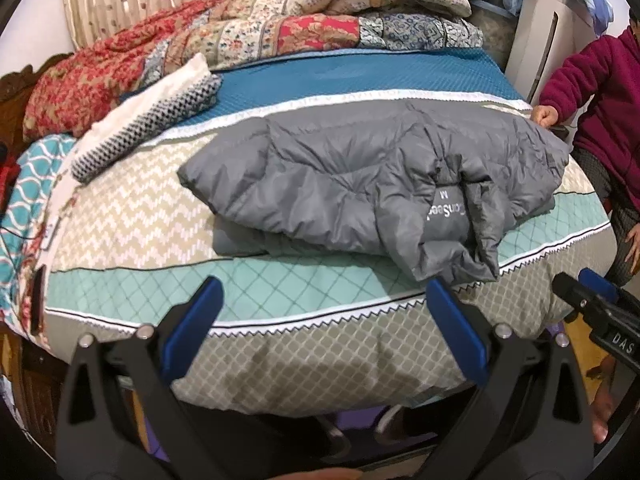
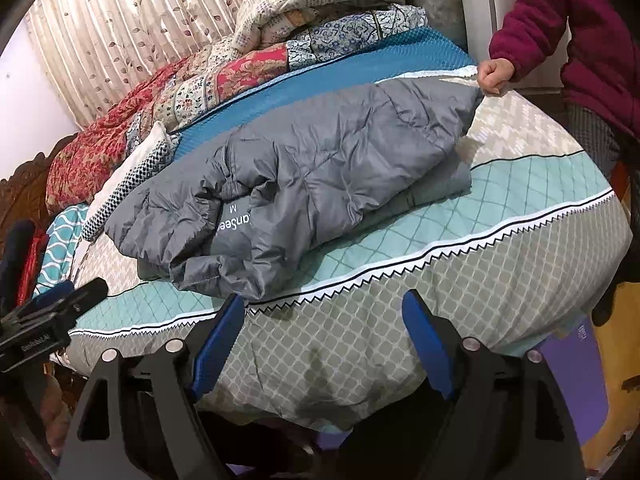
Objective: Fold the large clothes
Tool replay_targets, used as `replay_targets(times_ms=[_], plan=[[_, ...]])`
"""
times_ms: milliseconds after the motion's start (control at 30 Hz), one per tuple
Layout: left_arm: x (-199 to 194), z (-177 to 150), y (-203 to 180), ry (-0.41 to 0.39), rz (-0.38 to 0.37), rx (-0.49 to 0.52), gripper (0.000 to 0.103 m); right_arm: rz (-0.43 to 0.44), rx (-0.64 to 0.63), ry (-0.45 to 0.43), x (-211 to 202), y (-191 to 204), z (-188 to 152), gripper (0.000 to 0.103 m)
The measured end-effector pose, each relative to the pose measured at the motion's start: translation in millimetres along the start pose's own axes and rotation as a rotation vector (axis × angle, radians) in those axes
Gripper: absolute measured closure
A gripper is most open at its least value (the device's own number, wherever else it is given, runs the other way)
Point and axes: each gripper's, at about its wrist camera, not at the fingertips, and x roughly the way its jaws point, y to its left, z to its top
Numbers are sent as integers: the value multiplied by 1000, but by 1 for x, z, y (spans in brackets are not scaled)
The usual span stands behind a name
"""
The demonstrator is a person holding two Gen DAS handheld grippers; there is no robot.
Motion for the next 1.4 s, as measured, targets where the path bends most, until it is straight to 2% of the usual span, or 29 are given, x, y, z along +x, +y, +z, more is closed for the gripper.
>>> replay_targets(times_ms=[233, 333, 400, 567, 733, 933, 1400], plan=[[-9, 11, 2, -20, 92, 23, 6, 34, -28, -4, -4, 12, 1, 27], [-15, 12, 5, -29, 88, 21, 6, 30, -57, -23, -7, 20, 1, 27], [-15, 11, 6, -31, 85, 20, 6, 33, -61, 0, -2, 21, 0, 27], [-1, 9, 6, 24, 32, 9, 6, 39, -40, 0, -2, 18, -5, 27], [12, 6, 0, 62, 37, 23, 6, 48, -3, 50, 9, 5, -16, 27], [19, 12, 3, 88, 46, -11, 6, 67, 23, 37, 11, -8, -12, 27], [20, 25, -10, 80, 69, 18, 6, 98, 61, 69, 25, -25, -9, 27]])
